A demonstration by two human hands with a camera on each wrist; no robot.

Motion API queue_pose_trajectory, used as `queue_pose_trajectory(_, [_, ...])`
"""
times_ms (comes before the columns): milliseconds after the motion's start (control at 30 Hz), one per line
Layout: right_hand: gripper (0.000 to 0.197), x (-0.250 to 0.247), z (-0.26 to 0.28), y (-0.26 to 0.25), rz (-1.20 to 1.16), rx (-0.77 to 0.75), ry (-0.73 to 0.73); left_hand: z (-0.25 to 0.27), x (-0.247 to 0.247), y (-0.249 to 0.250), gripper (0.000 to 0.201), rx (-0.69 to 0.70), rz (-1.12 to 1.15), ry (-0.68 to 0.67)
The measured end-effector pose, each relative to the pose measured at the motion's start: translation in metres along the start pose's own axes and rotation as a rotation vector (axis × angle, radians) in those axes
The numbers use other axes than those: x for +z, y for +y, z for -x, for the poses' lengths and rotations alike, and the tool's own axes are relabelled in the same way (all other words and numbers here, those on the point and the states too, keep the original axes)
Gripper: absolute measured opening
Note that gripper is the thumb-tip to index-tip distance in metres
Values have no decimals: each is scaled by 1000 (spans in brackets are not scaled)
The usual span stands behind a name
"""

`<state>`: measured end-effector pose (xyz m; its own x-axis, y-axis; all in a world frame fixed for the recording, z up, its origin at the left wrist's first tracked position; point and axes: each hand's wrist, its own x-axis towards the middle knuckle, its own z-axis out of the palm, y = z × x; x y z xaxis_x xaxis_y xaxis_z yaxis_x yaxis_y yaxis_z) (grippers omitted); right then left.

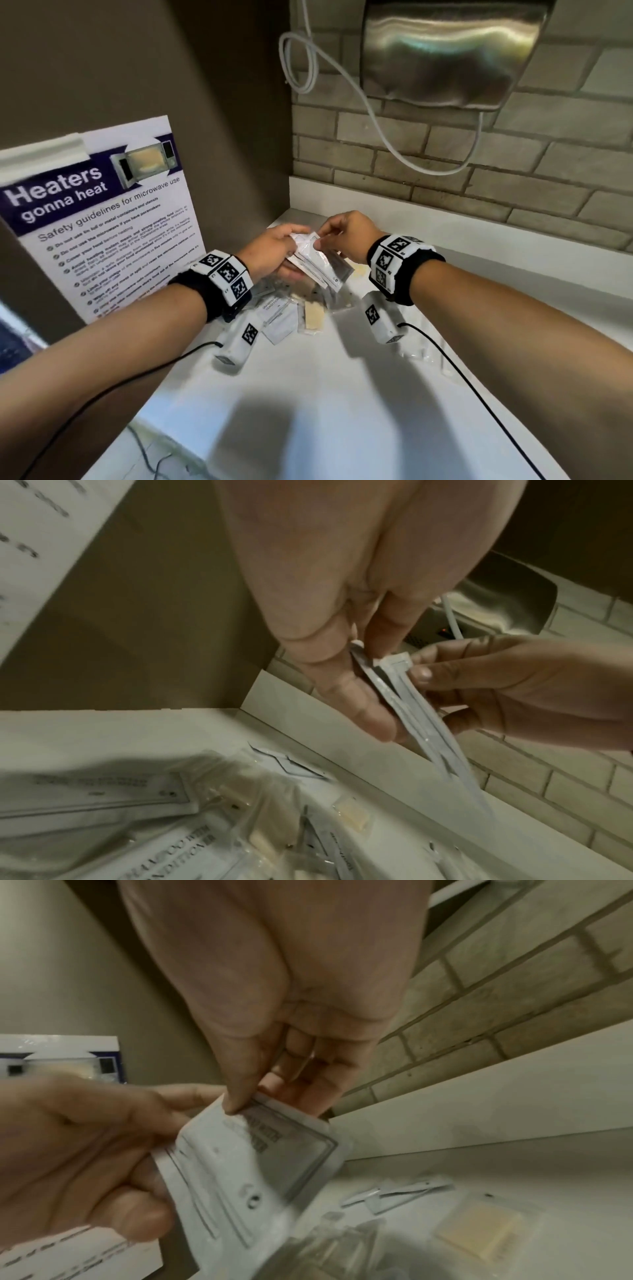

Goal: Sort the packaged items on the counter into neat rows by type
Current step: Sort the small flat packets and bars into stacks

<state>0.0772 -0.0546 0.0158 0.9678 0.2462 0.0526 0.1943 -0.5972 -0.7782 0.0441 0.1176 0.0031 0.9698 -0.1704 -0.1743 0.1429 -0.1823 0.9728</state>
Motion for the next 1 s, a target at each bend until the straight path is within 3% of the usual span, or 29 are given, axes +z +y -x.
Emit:
queue_pose_trajectory(67, [19,9,-4,-8,3,-37,-14,11,-5,3,32,-15,11,6])
queue_pose_trajectory(133, [11,23,-2,-17,-11,-91,-69,22,-13,-1,22,-30,-40,6])
queue_pose_trajectory(267, [6,48,3,-27,-76,-127,-142,33,-32,-17,39,-28,-149,55])
queue_pose_trajectory(333, [7,56,2,-27,-44,-110,-141,36,-43,-24,46,-8,-274,151])
queue_pose_trajectory(433, [14,66,-2,-20,192,-86,-181,33,-62,-26,45,7,-334,335])
queue_pose_trajectory(567, [24,93,6,-17,502,-129,-387,19,-79,-9,29,111,-336,470])
queue_pose_trajectory(700, [40,124,1,-8,608,-63,-480,3,-84,3,22,182,-380,432])
queue_pose_trajectory(867, [36,142,-10,1,717,-10,-422,-19,-87,-2,23,183,-370,339])
queue_pose_trajectory(1000, [29,140,-14,-5,750,-52,-389,-35,-89,-10,23,210,-360,365])
